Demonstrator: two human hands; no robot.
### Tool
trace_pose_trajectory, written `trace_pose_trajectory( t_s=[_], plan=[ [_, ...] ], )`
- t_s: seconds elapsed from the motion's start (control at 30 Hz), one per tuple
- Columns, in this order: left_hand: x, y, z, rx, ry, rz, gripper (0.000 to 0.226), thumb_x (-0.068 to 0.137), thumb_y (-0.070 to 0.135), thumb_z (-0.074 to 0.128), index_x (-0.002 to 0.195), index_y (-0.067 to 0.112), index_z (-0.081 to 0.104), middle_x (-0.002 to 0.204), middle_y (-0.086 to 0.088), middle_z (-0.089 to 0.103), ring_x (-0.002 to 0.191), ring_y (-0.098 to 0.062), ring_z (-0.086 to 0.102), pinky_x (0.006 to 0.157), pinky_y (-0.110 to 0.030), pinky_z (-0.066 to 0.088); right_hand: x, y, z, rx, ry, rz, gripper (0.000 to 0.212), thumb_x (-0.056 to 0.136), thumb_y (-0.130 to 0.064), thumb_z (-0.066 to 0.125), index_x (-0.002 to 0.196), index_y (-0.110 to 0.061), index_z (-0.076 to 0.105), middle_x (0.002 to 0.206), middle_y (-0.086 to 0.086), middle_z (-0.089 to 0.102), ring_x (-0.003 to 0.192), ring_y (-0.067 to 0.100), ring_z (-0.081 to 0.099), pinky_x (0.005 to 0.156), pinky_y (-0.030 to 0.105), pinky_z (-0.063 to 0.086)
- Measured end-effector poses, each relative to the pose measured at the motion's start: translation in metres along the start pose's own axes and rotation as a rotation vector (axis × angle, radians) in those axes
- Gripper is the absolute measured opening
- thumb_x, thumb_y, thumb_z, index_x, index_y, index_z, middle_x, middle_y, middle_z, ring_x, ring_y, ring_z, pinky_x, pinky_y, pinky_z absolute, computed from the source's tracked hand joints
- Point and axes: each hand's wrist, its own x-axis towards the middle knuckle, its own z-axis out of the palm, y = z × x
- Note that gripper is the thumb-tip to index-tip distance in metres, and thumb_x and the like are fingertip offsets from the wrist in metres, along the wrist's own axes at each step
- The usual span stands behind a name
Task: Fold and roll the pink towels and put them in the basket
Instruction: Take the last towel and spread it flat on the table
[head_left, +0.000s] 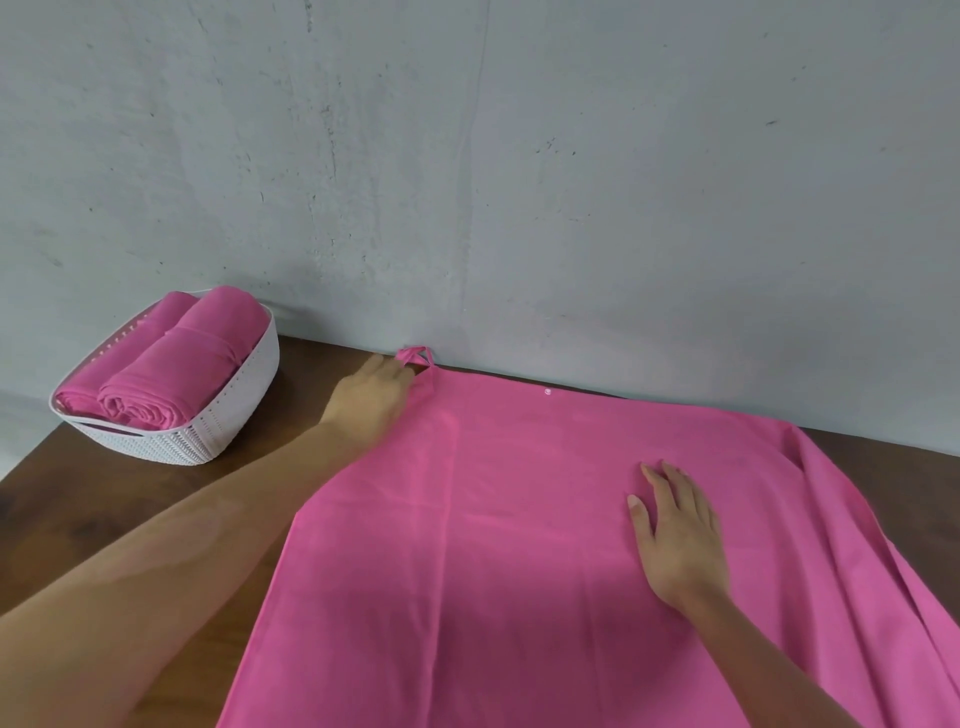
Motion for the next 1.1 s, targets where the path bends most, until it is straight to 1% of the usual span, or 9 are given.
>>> trace_pose_trajectory(
  t_s=[0.07, 0.13, 0.27, 0.37, 0.43, 0.57, 0.73, 0.93, 1.1],
  plan=[
    [0.01, -0.011, -0.009, -0.008, 0.01, -0.249, 0.017, 0.084, -0.004, 0.062, 0.098, 0.004, 0.06, 0.095, -0.013, 0.058, 0.093, -0.034, 0.056, 0.053, -0.039, 0.041, 0.0, 0.0, 0.0, 0.003, -0.004, 0.0, 0.055, 0.103, -0.047, 0.037, 0.153, -0.027, 0.038, 0.162, -0.002, 0.03, 0.151, 0.02, 0.019, 0.124, 0.04, 0.016],
    [0.018, -0.024, -0.016, 0.053, 0.039, -0.323, 0.029, 0.079, -0.012, 0.06, 0.104, 0.002, 0.056, 0.1, -0.017, 0.056, 0.097, -0.037, 0.053, 0.062, -0.042, 0.046, 0.0, 0.001, 0.001, 0.008, -0.003, -0.004, 0.054, 0.102, -0.047, 0.037, 0.153, -0.027, 0.038, 0.161, -0.002, 0.031, 0.151, 0.02, 0.02, 0.124, 0.04, 0.017],
    [0.011, -0.007, -0.02, 0.169, 0.02, -0.067, 0.052, 0.056, -0.016, 0.066, 0.104, 0.003, 0.062, 0.094, -0.016, 0.058, 0.083, -0.035, 0.054, 0.066, -0.041, 0.046, 0.001, 0.001, 0.001, 0.014, -0.002, -0.006, 0.054, 0.102, -0.046, 0.038, 0.152, -0.026, 0.039, 0.161, 0.0, 0.032, 0.151, 0.022, 0.021, 0.124, 0.042, 0.017],
    [-0.017, 0.033, -0.006, -0.006, -0.021, 0.019, 0.044, 0.056, -0.014, 0.065, 0.098, -0.001, 0.062, 0.091, -0.02, 0.06, 0.081, -0.038, 0.056, 0.068, -0.046, 0.053, 0.001, 0.001, 0.001, 0.014, -0.004, -0.003, 0.055, 0.102, -0.047, 0.038, 0.152, -0.025, 0.039, 0.162, 0.0, 0.031, 0.151, 0.022, 0.021, 0.124, 0.042, 0.017],
    [-0.029, 0.049, 0.005, -0.108, -0.126, -0.115, 0.025, 0.084, 0.004, 0.06, 0.108, -0.003, 0.06, 0.108, -0.023, 0.06, 0.098, -0.04, 0.053, 0.09, -0.051, 0.046, 0.001, 0.001, 0.001, 0.007, -0.006, -0.003, 0.055, 0.102, -0.047, 0.037, 0.152, -0.024, 0.039, 0.162, 0.0, 0.031, 0.151, 0.022, 0.02, 0.124, 0.042, 0.017],
    [-0.029, 0.038, 0.016, -0.124, -0.293, -0.424, 0.071, 0.098, 0.055, 0.035, 0.15, 0.007, 0.033, 0.155, -0.021, 0.03, 0.142, -0.041, 0.025, 0.119, -0.052, 0.019, 0.001, 0.001, 0.002, 0.005, -0.001, -0.01, 0.054, 0.103, -0.046, 0.038, 0.152, -0.024, 0.04, 0.162, 0.001, 0.031, 0.151, 0.023, 0.021, 0.124, 0.042, 0.017],
    [-0.014, 0.01, 0.024, -0.131, -0.33, -0.428, 0.093, 0.09, 0.078, 0.022, 0.16, 0.017, 0.012, 0.167, -0.009, 0.005, 0.154, -0.029, 0.002, 0.124, -0.048, 0.005, 0.001, 0.004, 0.004, 0.005, 0.007, -0.018, 0.054, 0.102, -0.045, 0.039, 0.151, -0.023, 0.041, 0.161, 0.002, 0.032, 0.15, 0.024, 0.022, 0.124, 0.043, 0.018],
    [-0.011, 0.011, 0.013, -0.096, -0.335, -0.41, 0.092, 0.09, 0.077, 0.019, 0.158, 0.015, 0.021, 0.166, -0.01, 0.014, 0.153, -0.029, 0.005, 0.124, -0.048, 0.005, 0.003, 0.004, 0.001, 0.027, -0.012, -0.028, 0.055, 0.101, -0.046, 0.044, 0.151, -0.023, 0.041, 0.161, 0.001, 0.032, 0.151, 0.022, 0.02, 0.124, 0.043, 0.016],
    [-0.064, 0.046, -0.02, -0.192, -0.265, -0.386, 0.08, 0.097, 0.069, 0.02, 0.156, 0.015, 0.027, 0.165, -0.006, 0.02, 0.153, -0.028, 0.008, 0.124, -0.048, 0.006, 0.006, 0.008, -0.015, 0.254, -0.071, -0.012, 0.065, 0.095, -0.052, 0.056, 0.148, -0.015, 0.045, 0.158, 0.007, 0.037, 0.149, 0.023, 0.023, 0.124, 0.043, 0.017]
  ],
)
